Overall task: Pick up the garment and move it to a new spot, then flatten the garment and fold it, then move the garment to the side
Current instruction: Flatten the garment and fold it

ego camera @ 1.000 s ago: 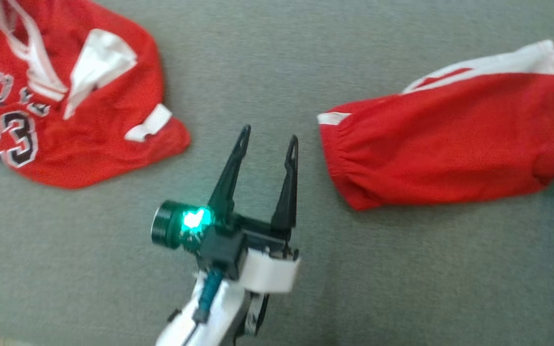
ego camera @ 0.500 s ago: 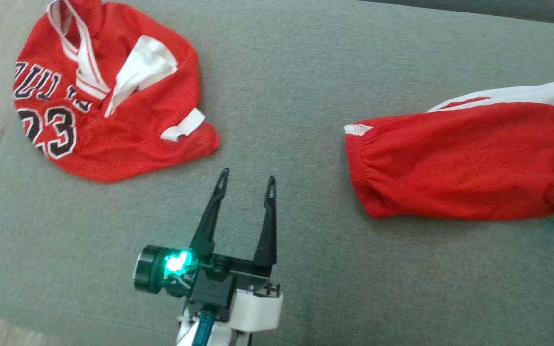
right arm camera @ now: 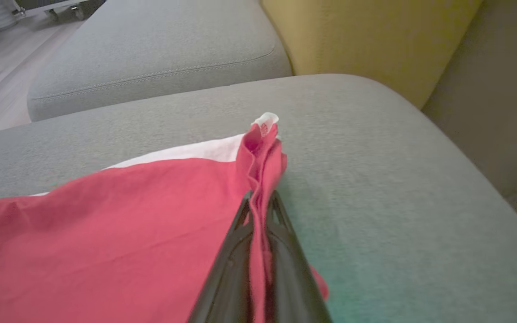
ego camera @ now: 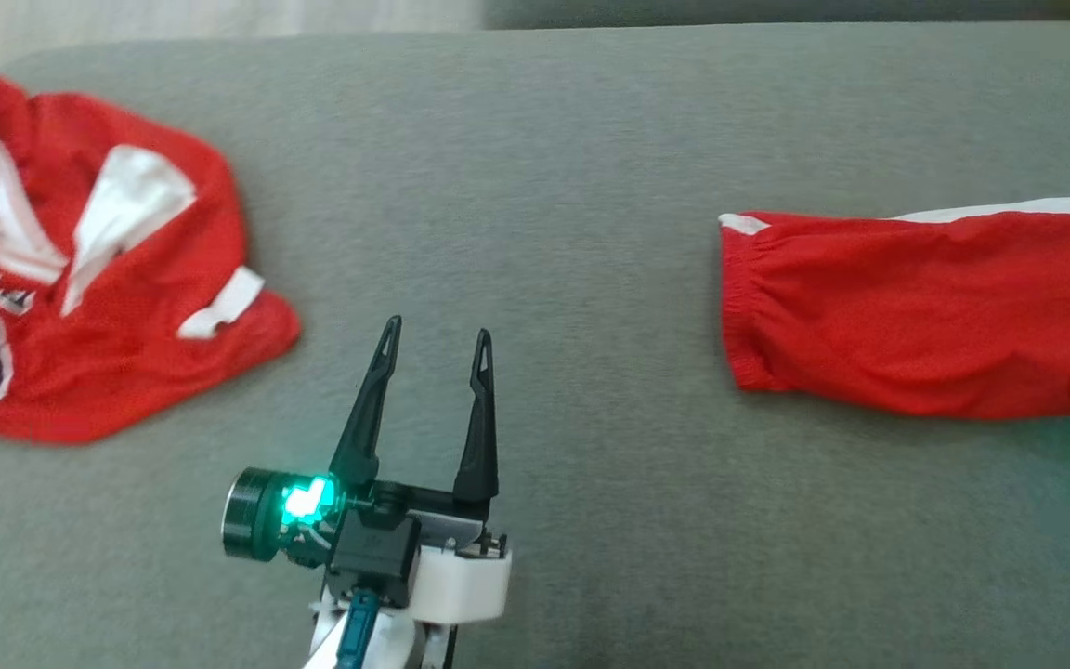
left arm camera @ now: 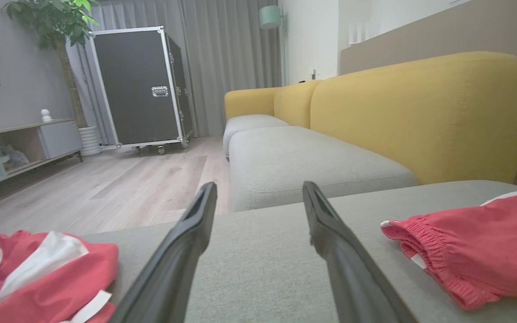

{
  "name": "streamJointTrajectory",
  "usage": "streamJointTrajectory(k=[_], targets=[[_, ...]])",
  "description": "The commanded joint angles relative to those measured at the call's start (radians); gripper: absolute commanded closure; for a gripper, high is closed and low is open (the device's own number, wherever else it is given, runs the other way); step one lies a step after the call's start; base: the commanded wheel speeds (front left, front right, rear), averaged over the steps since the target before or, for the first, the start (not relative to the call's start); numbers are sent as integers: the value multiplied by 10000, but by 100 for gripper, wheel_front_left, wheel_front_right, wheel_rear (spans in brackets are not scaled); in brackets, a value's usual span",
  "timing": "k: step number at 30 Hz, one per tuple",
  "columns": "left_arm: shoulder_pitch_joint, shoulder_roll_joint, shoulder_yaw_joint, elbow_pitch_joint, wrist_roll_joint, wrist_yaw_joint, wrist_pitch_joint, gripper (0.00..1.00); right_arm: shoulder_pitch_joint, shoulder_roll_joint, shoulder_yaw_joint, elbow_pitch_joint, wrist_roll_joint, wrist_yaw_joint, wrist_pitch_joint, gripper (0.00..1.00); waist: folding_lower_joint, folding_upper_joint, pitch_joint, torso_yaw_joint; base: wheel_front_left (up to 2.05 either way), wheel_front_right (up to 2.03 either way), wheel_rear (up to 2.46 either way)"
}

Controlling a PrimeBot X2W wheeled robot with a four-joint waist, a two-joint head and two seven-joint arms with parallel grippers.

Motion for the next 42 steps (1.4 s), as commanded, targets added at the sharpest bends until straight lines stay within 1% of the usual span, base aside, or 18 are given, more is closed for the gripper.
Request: streamJointTrajectory(k=[1,6,8,12,19,24,25,26,29,31,35,39,42], targets=[[29,23,398,-267,96,-44,-47,0,-126,-468,41,-97,-59,-7,-188,100,0,-1,-86,-442,0,0,0],[111,-27,478,-149,46,-159,-47,0,-358,-348,106,-396,-249,-7,-382,100,0,-1,-232,-706,0,0,0],[218,-60,523,-57,-23,-278,-47,0,-602,-109,189,-1002,-350,-7,-506,100,0,-1,-360,-810,0,0,0],[279,-92,588,78,-52,-430,-47,0,-830,306,346,-2039,-469,-7,-582,100,0,-1,-564,-792,0,0,0],[399,-147,691,199,-106,-645,-47,0,-481,1298,784,-3890,-349,-7,-253,100,0,-1,-837,-352,0,0,0],[490,-191,799,168,-145,-703,-47,0,93,2352,1179,-4454,-522,-7,195,100,0,-1,-888,-60,0,0,0],[515,-200,807,174,-145,-713,-47,0,192,2587,1167,-4425,-540,-7,217,85,0,-1,-907,-20,0,0,0],[535,-208,808,189,-146,-724,-47,0,257,2780,1147,-4355,-645,-7,191,0,0,-1,-935,12,0,0,0],[591,-232,813,241,-157,-745,-47,0,427,3267,978,-4315,-920,-7,-57,0,0,-1,-1074,54,0,0,0],[659,-241,873,218,-162,-734,-47,0,568,3349,787,-4519,-1056,-7,-273,0,0,-1,-1216,5,0,0,0],[974,-245,1122,122,-177,-712,-47,0,1048,3022,120,-4893,-1660,-7,-618,0,0,-1,-1665,-237,0,0,0],[1468,-218,1447,-32,-212,-700,-47,0,1909,2735,-942,-5295,-2170,-7,-747,0,0,-1,-2124,-581,0,0,0],[1765,-217,1654,-185,-191,-707,-47,0,2594,2479,-1844,-5653,-2814,-7,-768,0,0,-1,-2251,-757,0,0,0]])
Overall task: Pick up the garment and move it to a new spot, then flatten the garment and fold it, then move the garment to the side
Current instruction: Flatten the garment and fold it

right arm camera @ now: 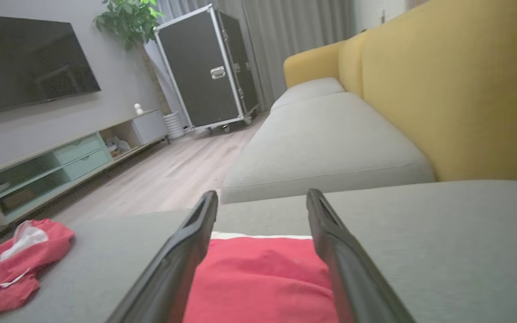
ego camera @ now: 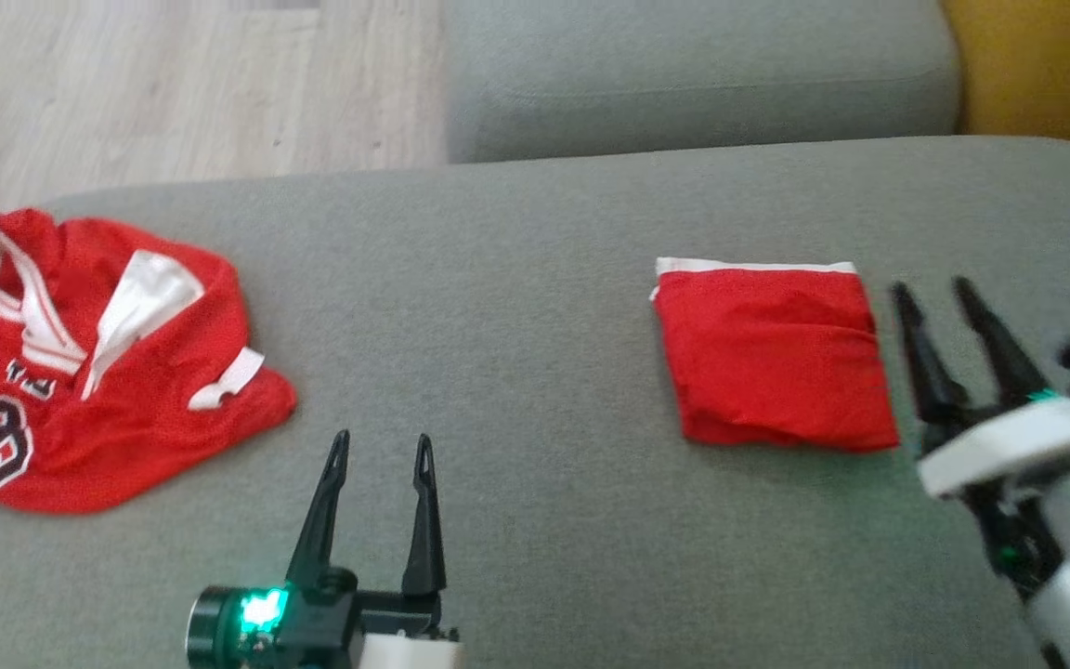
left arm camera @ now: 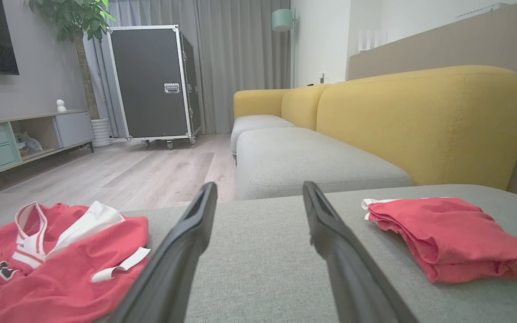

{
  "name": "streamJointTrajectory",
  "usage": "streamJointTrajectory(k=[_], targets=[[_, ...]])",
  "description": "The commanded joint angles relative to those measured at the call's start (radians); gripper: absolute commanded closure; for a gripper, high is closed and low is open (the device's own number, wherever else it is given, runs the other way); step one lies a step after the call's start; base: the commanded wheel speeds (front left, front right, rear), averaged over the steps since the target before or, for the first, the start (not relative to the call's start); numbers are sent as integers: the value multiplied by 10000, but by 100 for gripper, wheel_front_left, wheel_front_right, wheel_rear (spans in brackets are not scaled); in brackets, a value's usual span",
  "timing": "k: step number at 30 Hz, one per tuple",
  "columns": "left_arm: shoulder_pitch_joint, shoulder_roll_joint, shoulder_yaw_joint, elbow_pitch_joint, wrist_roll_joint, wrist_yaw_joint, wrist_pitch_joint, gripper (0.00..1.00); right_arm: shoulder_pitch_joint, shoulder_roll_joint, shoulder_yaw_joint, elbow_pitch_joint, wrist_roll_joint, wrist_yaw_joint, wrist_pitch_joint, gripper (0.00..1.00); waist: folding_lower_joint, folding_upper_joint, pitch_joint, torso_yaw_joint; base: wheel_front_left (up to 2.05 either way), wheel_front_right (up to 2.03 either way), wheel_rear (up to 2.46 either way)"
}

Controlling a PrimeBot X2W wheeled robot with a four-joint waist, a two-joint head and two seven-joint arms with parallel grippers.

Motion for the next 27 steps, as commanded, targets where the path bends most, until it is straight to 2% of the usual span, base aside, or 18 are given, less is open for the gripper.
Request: streamJointTrajectory(k=[1,5,10,16,27], targets=[[-152,-42,471,-487,-15,21,-47,0,367,-280,-726,-596,-576,-7,-129,0,1,-1,-220,-266,0,0,0],[114,-57,739,-597,-27,40,-47,0,1555,-131,-1941,-1392,-1801,-7,-132,0,1,-1,-320,-359,0,0,0],[432,-72,965,-604,-39,13,-47,0,2734,260,-2628,-2228,-2964,-7,-133,0,1,-1,-494,-424,0,0,0],[1050,-88,1272,-558,44,-77,-47,0,4332,995,-2882,-2958,-4122,-7,-134,0,1,-1,-834,-473,0,0,0],[1314,-111,1578,-483,44,-292,-47,0,4593,1222,-2701,-3161,-4761,-7,-135,0,1,-1,-927,-502,0,0,0]])
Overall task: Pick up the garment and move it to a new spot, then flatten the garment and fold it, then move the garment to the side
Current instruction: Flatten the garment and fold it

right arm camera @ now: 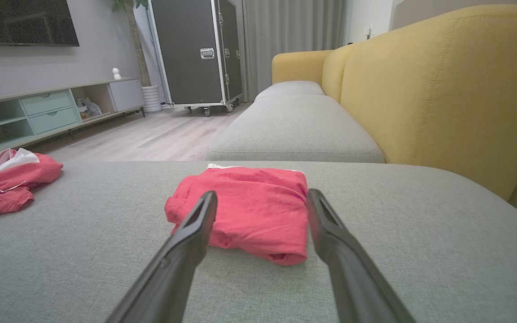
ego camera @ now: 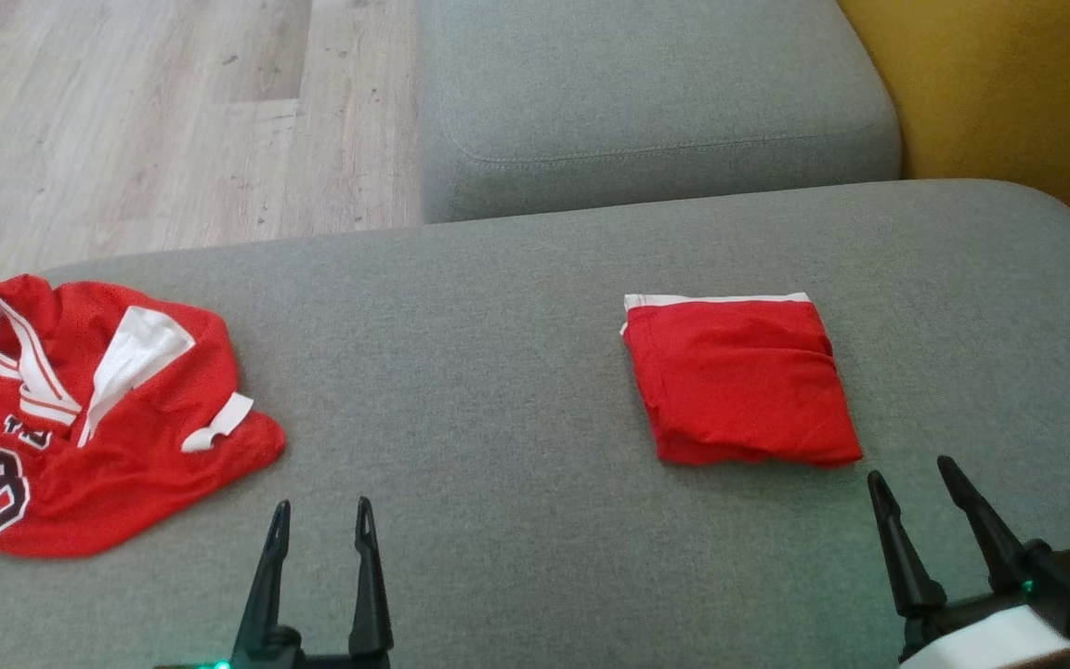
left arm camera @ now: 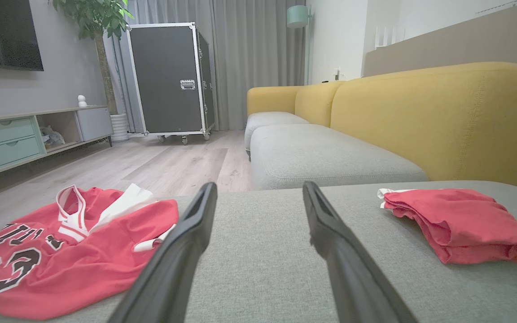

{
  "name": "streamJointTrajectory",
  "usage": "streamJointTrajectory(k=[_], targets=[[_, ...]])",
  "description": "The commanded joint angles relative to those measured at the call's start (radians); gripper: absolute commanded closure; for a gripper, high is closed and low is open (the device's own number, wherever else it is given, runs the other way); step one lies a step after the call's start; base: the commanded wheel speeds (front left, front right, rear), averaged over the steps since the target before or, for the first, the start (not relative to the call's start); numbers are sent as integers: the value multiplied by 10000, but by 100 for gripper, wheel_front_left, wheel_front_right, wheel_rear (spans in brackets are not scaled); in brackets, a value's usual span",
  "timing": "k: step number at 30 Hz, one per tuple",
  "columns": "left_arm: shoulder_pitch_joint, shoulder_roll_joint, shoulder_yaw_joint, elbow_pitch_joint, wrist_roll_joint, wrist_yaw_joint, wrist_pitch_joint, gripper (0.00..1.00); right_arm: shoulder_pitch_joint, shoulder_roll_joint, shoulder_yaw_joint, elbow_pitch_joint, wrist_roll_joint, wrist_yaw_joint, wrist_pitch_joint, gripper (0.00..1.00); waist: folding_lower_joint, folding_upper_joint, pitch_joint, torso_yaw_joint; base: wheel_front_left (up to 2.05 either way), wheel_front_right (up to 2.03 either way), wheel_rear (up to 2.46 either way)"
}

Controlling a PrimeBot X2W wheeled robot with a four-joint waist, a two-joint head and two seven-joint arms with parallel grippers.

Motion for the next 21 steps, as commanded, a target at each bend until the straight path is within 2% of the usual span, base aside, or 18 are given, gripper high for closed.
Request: streamJointTrajectory(k=[1,21], targets=[[-172,-88,374,-274,38,-59,-49,0,-290,-147,125,-345,-84,-7,-108,0,0,-1,-11,21,0,0,0],[-47,-99,344,-214,-9,-130,-49,0,-237,24,-138,-344,-192,-7,-108,0,0,-1,78,326,0,0,0]])
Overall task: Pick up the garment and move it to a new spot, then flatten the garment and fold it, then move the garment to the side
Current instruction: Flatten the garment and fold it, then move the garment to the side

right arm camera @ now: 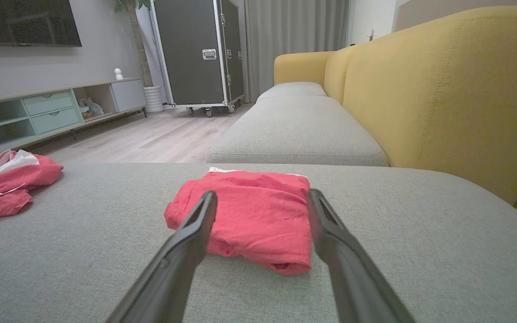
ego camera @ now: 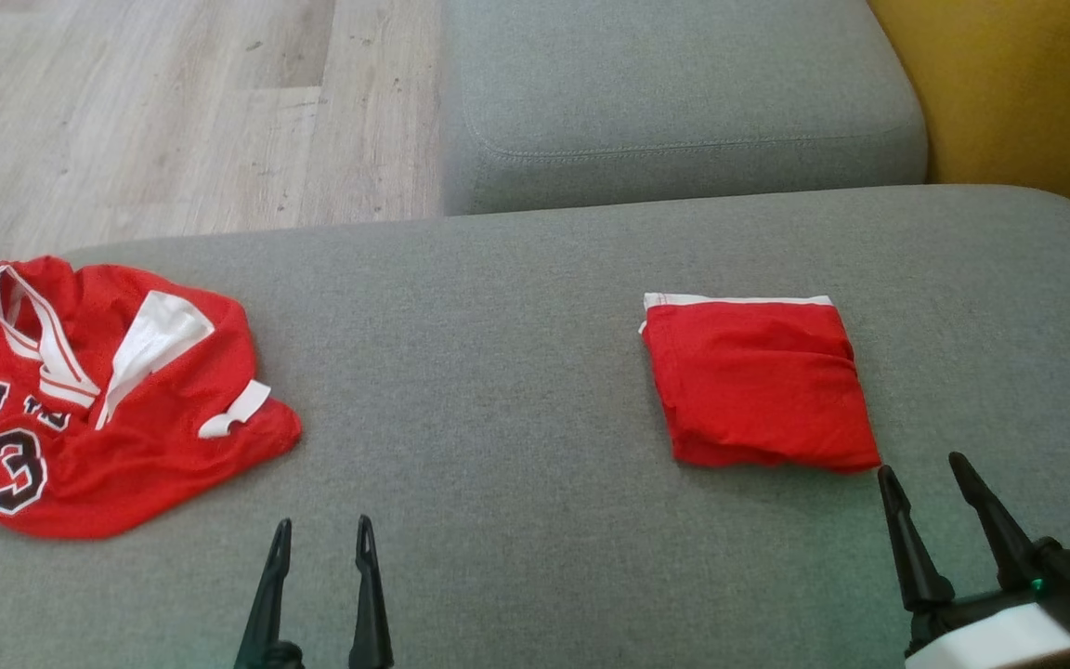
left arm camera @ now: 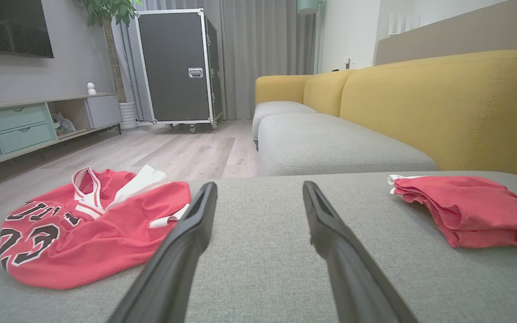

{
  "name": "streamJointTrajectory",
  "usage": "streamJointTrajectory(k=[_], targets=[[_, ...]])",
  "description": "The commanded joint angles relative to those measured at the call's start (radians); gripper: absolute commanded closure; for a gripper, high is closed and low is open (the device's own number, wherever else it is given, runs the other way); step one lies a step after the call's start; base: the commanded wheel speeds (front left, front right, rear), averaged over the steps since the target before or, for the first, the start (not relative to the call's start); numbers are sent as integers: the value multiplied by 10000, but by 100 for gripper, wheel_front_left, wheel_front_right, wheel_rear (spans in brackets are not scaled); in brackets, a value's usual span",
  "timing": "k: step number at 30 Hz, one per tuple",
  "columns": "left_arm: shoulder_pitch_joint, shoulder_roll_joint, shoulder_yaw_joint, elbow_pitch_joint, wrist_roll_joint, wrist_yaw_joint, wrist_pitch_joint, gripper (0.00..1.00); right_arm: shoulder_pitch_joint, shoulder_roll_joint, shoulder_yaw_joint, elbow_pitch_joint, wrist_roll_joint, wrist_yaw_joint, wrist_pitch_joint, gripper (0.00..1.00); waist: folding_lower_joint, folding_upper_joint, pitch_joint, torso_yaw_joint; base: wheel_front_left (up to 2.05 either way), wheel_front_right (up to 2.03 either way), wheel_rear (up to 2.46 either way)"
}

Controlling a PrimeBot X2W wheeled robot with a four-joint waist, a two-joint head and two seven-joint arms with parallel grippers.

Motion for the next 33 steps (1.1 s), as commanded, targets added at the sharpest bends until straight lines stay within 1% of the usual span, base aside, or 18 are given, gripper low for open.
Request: streamJointTrajectory(k=[1,14,23,29,31,32,33], targets=[[-329,-94,284,-270,2,-43,-49,0,-253,-125,156,-293,-92,-7,-108,0,-1,-1,-8,-8,0,0,0],[-329,-94,138,-332,138,62,-49,0,-260,-140,57,-250,-81,-7,-108,0,-1,-1,95,81,0,0,0],[-427,-95,-89,-294,59,77,-49,0,-567,-403,-68,-46,144,-7,-109,0,-1,-1,482,248,0,0,0],[-543,-95,-219,-259,41,141,-49,0,-1195,-701,269,611,826,-7,-109,0,-1,-1,855,252,0,0,0],[-634,-95,-290,-266,39,156,-49,0,-1482,-839,381,1032,1123,-7,-108,0,-1,-1,1034,270,0,0,0],[-756,-95,-376,-273,47,160,-49,0,-1847,-959,428,1460,1414,-7,9,0,-1,-1,1198,323,0,0,0],[-824,-95,-420,-288,46,168,-49,0,-2044,-1011,416,1637,1557,-7,135,0,-1,-1,1297,354,0,0,0]])
